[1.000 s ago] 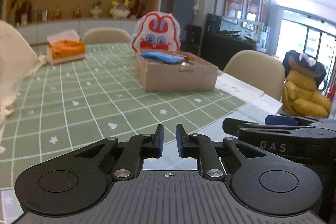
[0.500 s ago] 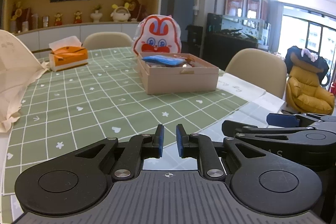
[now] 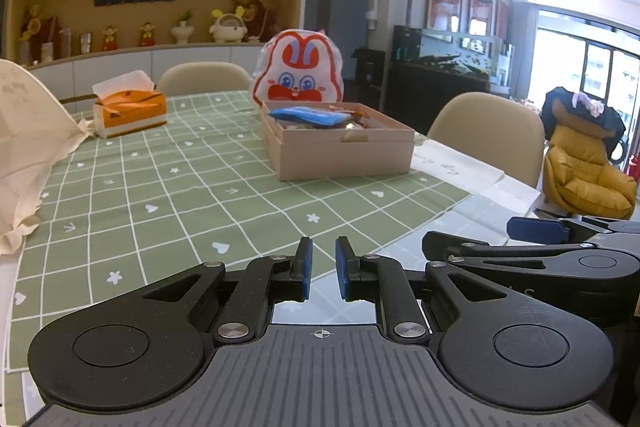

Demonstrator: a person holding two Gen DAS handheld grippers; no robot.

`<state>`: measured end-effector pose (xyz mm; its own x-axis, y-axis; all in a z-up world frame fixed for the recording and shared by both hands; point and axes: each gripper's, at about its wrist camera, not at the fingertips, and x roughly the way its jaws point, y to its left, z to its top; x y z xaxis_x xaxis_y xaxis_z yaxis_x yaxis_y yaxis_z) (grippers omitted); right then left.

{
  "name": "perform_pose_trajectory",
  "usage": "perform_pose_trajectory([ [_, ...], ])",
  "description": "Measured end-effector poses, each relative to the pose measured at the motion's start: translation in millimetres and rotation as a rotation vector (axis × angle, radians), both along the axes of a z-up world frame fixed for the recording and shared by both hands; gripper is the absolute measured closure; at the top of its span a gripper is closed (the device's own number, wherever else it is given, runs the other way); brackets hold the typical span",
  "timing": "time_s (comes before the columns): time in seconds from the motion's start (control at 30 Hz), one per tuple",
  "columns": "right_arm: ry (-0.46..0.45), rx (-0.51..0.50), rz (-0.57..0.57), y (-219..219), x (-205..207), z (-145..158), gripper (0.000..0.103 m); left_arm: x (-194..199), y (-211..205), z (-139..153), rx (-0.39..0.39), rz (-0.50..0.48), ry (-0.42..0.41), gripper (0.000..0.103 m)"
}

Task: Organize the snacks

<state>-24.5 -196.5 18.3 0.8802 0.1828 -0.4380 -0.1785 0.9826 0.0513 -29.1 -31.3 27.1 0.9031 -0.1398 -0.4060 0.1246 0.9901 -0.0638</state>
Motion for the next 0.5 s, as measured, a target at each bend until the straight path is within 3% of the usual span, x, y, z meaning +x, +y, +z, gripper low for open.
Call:
perform_pose_trajectory([
  [0.5,-0.003,0.003,-0.002,-1.6,-1.3,0.2,0.018,-0.1,0.2,0.0,0.0,0.001,0.001,0.086],
])
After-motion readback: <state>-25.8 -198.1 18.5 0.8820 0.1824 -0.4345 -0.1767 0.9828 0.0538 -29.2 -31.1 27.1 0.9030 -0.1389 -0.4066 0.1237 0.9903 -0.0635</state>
